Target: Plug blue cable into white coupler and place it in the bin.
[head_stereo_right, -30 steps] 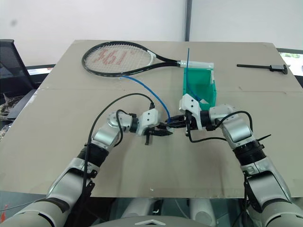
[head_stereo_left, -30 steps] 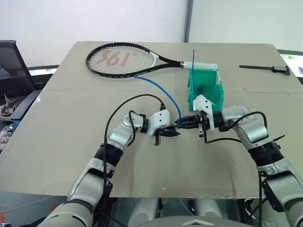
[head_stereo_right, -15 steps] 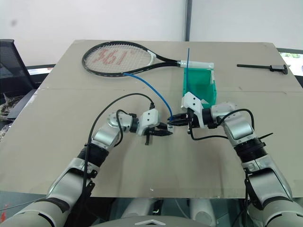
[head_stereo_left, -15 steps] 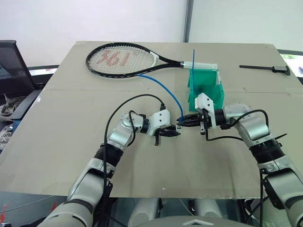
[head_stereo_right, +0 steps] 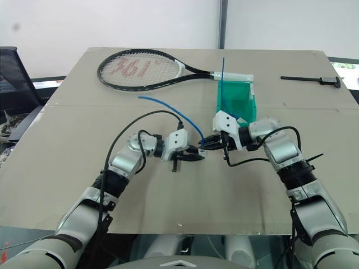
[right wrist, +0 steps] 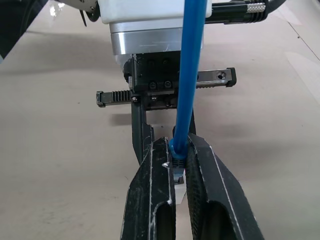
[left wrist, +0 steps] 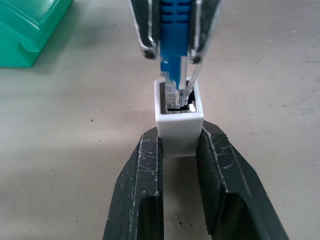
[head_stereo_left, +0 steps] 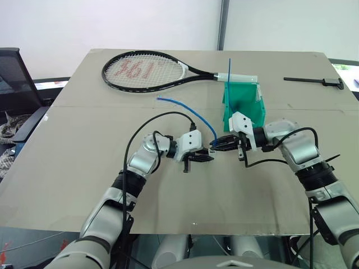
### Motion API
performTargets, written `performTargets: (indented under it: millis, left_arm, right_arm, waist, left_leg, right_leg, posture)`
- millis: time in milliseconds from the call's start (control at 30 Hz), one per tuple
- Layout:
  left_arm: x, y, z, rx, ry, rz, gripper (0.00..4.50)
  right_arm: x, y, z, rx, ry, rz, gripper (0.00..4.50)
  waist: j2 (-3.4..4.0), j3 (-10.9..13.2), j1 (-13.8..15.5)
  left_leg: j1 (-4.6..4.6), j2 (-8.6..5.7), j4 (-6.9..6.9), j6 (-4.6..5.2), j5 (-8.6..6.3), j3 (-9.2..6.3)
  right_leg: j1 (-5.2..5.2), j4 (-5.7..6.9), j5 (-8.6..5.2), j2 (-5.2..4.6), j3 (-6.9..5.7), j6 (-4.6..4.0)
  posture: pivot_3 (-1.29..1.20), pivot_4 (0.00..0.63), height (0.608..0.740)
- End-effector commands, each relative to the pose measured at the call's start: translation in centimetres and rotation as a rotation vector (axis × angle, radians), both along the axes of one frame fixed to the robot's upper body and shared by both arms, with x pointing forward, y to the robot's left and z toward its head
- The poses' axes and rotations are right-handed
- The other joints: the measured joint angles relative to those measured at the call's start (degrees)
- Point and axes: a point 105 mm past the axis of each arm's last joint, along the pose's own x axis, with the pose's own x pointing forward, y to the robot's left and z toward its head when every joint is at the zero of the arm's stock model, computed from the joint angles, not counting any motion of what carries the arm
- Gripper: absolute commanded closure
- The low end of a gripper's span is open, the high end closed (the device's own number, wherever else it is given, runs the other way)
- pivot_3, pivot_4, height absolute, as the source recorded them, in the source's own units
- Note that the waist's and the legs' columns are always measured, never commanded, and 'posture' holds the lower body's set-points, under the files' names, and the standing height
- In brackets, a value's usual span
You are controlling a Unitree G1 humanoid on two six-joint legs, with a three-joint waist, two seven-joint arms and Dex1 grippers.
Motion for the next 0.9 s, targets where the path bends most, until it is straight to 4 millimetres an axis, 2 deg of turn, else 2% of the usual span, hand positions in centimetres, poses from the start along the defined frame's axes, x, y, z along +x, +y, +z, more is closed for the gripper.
performTargets:
  millis: [33, 267, 467, 567, 600, 633, 667, 700, 767, 800, 867, 900]
  left_arm:
    - [0.0, 0.0, -0.1, 0.003, -0.009, 0.007, 4.14]
    - [0.0, -0.1, -0.1, -0.003, -0.009, 0.015, 4.14]
    - [0.0, -0.1, -0.1, -0.009, -0.01, 0.024, 4.14]
    - [0.1, -0.1, 0.1, -0.023, -0.009, 0.037, 4.14]
    - [0.1, -0.1, 0.2, -0.03, -0.007, 0.041, 4.14]
    - [0.0, -0.1, 0.3, -0.041, -0.002, 0.043, 4.14]
    - [-0.1, -0.1, 0.6, -0.059, 0.012, 0.05, 4.14]
    - [-0.2, -0.1, 0.8, -0.08, 0.03, 0.057, 4.14]
    - [-0.3, -0.1, 1.4, -0.112, 0.059, 0.067, 4.14]
    - [-0.4, 0.0, 1.6, -0.12, 0.068, 0.071, 4.14]
    - [-0.3, 0.0, 2.4, -0.159, 0.102, 0.104, 4.14]
    - [0.3, -0.1, 3.3, -0.195, 0.13, 0.147, 4.14]
  right_arm:
    - [-0.5, 0.1, -2.3, -0.126, 0.052, 0.027, 4.5]
    - [-0.4, 0.5, -3.9, -0.198, 0.064, 0.033, 4.5]
    - [-0.6, -0.2, -6.9, -0.237, 0.097, 0.005, 4.5]
    - [0.4, 0.6, -5.8, -0.129, 0.064, -0.053, 4.5]
    - [0.7, 0.8, -4.7, -0.071, 0.044, -0.058, 4.5]
    - [1.2, 0.9, -3.0, 0.003, 0.001, -0.082, 3.81]
    - [1.6, 0.8, -1.1, 0.077, -0.045, -0.107, 3.6]
    - [1.8, 0.5, 0.8, 0.138, -0.091, -0.128, 3.12]
    - [1.0, -0.4, 4.0, 0.218, -0.143, -0.144, 2.28]
    - [0.5, -0.8, 4.9, 0.24, -0.156, -0.147, 1.66]
    - [-0.1, -1.4, 7.2, 0.311, -0.205, -0.206, 0.95]
    - [-1.4, -2.1, 8.8, 0.371, -0.204, -0.225, 0.54]
  waist:
    - [0.01, -0.03, 0.0]
    - [0.03, -0.22, -0.02]
    - [0.03, -0.58, -0.15]
    - [0.02, -0.6, -0.35]
    - [0.02, -0.6, -0.47]
    - [0.02, -0.6, -0.5]
    - [0.05, -0.58, -0.49]
    - [0.12, -0.54, -0.48]
    - [0.13, -0.51, -0.23]
    - [0.13, -0.51, -0.07]
    - [0.12, -0.5, 0.0]
    - [0.11, -0.5, 0.03]
  left_leg:
    - [0.01, 0.0, 0.0, 0.0, 0.0, 0.0]
    - [0.06, 0.0, 0.0, 0.0, 0.0, 0.0]
    - [0.34, 0.01, -0.02, 0.09, -0.06, 0.0]
    - [0.87, 0.03, -0.2, 0.11, -0.08, 0.01]
    - [0.97, 0.05, -0.21, 0.11, -0.08, 0.01]
    - [1.02, 0.07, -0.21, 0.11, -0.08, 0.01]
    - [1.04, 0.08, -0.2, 0.11, -0.08, -0.02]
    - [1.0, 0.08, -0.18, 0.11, -0.08, -0.05]
    - [0.75, 0.04, -0.16, 0.11, -0.07, -0.05]
    - [0.49, 0.02, -0.11, 0.1, -0.07, -0.05]
    - [-0.27, -0.05, 0.08, -0.17, 0.1, -0.05]
    - [-0.34, -0.06, 0.08, -0.18, 0.1, -0.05]
  right_leg:
    - [0.0, 0.0, 0.0, 0.0, 0.0, 0.0]
    - [0.01, 0.0, 0.0, 0.0, -0.01, 0.0]
    - [0.23, 0.03, 0.0, 0.02, 0.0, 0.0]
    - [0.68, -0.02, -0.02, 0.03, 0.02, 0.0]
    - [0.76, -0.02, -0.02, 0.05, 0.03, 0.0]
    - [0.82, -0.01, -0.02, 0.07, 0.03, 0.0]
    - [0.86, -0.01, -0.02, 0.09, 0.01, 0.0]
    - [0.84, -0.01, -0.02, 0.09, 0.0, -0.01]
    - [0.59, 0.01, -0.01, 0.05, 0.0, -0.01]
    - [0.34, 0.05, -0.01, 0.02, 0.01, -0.01]
    - [-0.34, 0.25, -0.01, -0.06, 0.01, -0.01]
    - [-0.42, 0.25, -0.01, -0.07, 0.01, -0.01]
  posture:
    - [0.0, 0.15, 0.74]
    - [0.0, 0.15, 0.74]
    - [0.0, 0.15, 0.74]
    - [0.0, 0.15, 0.74]
    - [0.0, 0.15, 0.74]
    - [0.0, 0.15, 0.74]
    - [0.0, 0.15, 0.74]
    - [0.0, 0.15, 0.74]
    - [0.0, 0.15, 0.74]
    - [0.0, 0.15, 0.74]
    - [0.0, 0.15, 0.74]
    - [0.0, 0.15, 0.74]
